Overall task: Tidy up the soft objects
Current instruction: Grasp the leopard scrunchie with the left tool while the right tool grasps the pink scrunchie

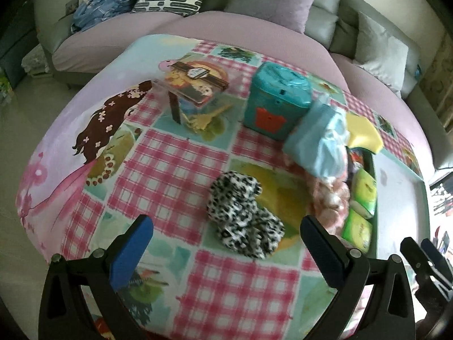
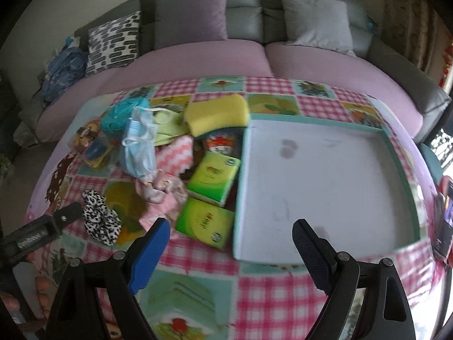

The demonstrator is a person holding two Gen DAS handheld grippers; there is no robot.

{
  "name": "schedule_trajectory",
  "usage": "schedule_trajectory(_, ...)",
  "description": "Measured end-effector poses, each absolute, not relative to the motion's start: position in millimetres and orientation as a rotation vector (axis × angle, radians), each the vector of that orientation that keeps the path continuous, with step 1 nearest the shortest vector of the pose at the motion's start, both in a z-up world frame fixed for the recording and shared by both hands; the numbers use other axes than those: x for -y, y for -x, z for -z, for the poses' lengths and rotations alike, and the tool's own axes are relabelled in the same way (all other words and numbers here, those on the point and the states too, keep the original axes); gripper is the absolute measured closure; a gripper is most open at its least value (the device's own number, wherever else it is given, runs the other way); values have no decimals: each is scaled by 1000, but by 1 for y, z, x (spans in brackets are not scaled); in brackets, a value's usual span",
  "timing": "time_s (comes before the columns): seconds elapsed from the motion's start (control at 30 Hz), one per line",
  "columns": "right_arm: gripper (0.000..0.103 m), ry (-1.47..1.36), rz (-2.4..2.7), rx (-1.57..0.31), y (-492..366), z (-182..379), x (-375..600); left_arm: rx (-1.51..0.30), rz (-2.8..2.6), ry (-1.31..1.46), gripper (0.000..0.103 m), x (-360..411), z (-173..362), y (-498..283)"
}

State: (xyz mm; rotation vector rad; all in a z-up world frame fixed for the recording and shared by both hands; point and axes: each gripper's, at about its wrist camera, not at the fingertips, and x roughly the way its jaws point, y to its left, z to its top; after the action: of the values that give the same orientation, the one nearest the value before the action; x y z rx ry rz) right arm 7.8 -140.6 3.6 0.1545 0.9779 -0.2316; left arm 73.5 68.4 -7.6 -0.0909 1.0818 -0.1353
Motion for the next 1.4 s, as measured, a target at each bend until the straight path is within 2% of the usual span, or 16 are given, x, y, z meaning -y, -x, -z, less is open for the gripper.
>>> schedule_trajectory(0.43,13,-98,63,-1097,-48,41,102,-1178,92,-10,0,-63,46,-93)
schedule_trajectory(0.5,14,-93,46,-1105,-54,44,100,-1184,101,4,4,-65,50,-95)
schedule_trajectory(0.6,22,-86,16,-1123,-62,49,94,-1202,129,22,18,-66,55,-100)
schedule_trajectory(0.7,30,-77,-12,-1135,-66,53,89,-1215,163,43,28,-67,59,-101)
schedule_trajectory(0.77,49,-68,-31,-1142,-67,55,84,-1213,180,48,36,-66,60,-101)
schedule_trajectory(0.93,70,-59,-57,-1153,-71,60,79,-1217,213,65,59,-63,61,-100)
schedule_trajectory(1.0,77,-59,-62,-1153,-71,60,78,-1217,222,68,66,-61,62,-100)
schedule_trajectory(1.07,90,-66,-68,-1152,-73,62,77,-1214,224,64,70,-60,63,-99)
schedule_trajectory(1.17,97,-76,-61,-1144,-72,63,79,-1210,223,59,78,-57,62,-99)
schedule_trajectory(1.4,98,-131,-86,-1100,-61,47,88,-1196,201,64,84,-65,49,-95)
